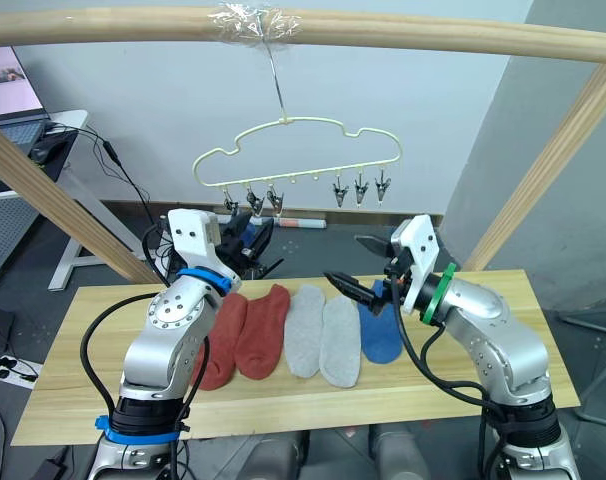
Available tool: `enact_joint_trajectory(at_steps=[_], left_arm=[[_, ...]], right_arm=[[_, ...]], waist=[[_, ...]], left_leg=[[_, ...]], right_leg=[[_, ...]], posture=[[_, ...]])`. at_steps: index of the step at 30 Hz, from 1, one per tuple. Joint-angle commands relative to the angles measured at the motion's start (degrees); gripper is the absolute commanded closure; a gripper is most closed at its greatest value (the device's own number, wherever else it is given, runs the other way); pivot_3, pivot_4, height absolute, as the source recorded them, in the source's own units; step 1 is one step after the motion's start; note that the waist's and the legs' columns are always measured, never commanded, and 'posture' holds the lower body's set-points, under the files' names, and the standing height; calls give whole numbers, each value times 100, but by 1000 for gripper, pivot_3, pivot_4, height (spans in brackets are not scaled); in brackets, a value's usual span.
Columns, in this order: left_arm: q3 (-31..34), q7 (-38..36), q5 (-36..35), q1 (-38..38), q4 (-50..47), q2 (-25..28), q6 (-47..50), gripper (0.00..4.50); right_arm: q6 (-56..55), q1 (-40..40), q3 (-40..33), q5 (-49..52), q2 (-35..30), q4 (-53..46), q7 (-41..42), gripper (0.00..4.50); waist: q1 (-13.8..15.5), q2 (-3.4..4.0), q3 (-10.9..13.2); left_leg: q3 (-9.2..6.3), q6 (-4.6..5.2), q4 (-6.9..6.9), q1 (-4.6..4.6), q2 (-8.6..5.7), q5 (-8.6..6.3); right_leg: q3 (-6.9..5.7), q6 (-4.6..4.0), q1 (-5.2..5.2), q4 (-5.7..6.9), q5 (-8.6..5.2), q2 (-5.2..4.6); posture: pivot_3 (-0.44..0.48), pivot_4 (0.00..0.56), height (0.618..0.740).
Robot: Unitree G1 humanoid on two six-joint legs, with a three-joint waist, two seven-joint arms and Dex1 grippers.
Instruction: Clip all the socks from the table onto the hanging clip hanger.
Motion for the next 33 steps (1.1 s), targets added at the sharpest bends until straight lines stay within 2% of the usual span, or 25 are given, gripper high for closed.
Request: enact_joint_trajectory(at_steps=[1, 12, 33], left_arm=[[100, 67, 58, -93, -59, -73, -248, 2555], [206, 195, 86, -5, -12, -251, -282, 2555], [295, 234, 181, -768, 1283, -365, -1014, 2555]], right_arm=[[-42, -203, -113, 258, -138, -279, 160, 0], [-33, -367, -56, 376, -255, -240, 176, 0], [105, -396, -153, 717, -302, -309, -184, 0]], waist=[[-1, 0, 0], [-4, 0, 0], [-5, 0, 0]], left_leg=[[-1, 0, 0, -1, 0, 0], [0, -5, -3, -4, 1, 3], [-1, 3, -3, -6, -2, 1]], right_leg=[[-1, 1, 0, -3, 1, 0], [0, 2, 1, -17, 3, -1], [0, 7, 3, -24, 7, 0]], posture=[[70, 195, 740], [68, 202, 740], [51, 203, 740]])
